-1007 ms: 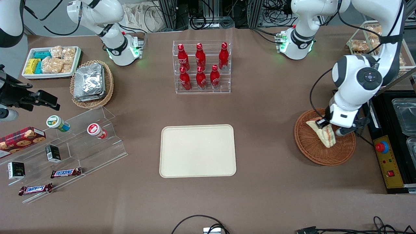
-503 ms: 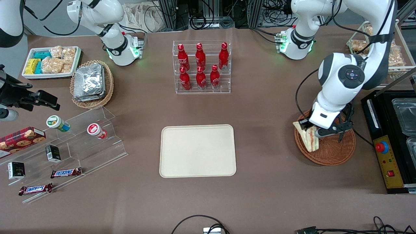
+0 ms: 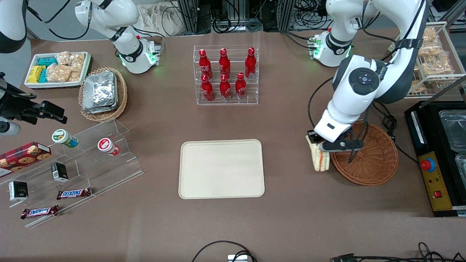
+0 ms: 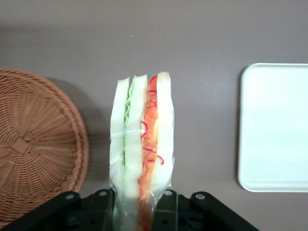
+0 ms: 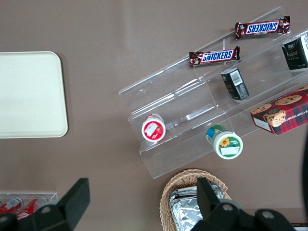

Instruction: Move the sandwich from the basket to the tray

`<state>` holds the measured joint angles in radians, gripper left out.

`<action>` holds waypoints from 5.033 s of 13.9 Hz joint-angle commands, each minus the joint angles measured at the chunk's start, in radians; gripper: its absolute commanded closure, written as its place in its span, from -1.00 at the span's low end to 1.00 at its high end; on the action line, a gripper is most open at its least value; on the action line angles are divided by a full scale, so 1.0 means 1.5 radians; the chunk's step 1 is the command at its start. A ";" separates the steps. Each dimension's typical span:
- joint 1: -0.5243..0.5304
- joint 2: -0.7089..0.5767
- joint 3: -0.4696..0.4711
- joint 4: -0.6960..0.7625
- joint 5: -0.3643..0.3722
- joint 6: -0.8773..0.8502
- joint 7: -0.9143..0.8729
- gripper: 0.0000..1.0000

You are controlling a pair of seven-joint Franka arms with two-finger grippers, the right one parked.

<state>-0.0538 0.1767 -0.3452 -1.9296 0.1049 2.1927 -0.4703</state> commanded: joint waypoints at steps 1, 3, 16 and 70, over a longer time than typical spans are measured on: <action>0.000 0.052 -0.028 0.085 0.012 -0.045 0.007 0.57; -0.014 0.064 -0.050 0.101 0.035 -0.046 -0.010 0.57; -0.206 0.418 -0.047 0.443 0.184 -0.099 -0.201 0.57; 0.069 0.085 -0.010 0.329 0.032 -0.343 0.037 -1.00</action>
<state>0.0031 0.4211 -0.3656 -1.3247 0.1909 1.6795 -0.5073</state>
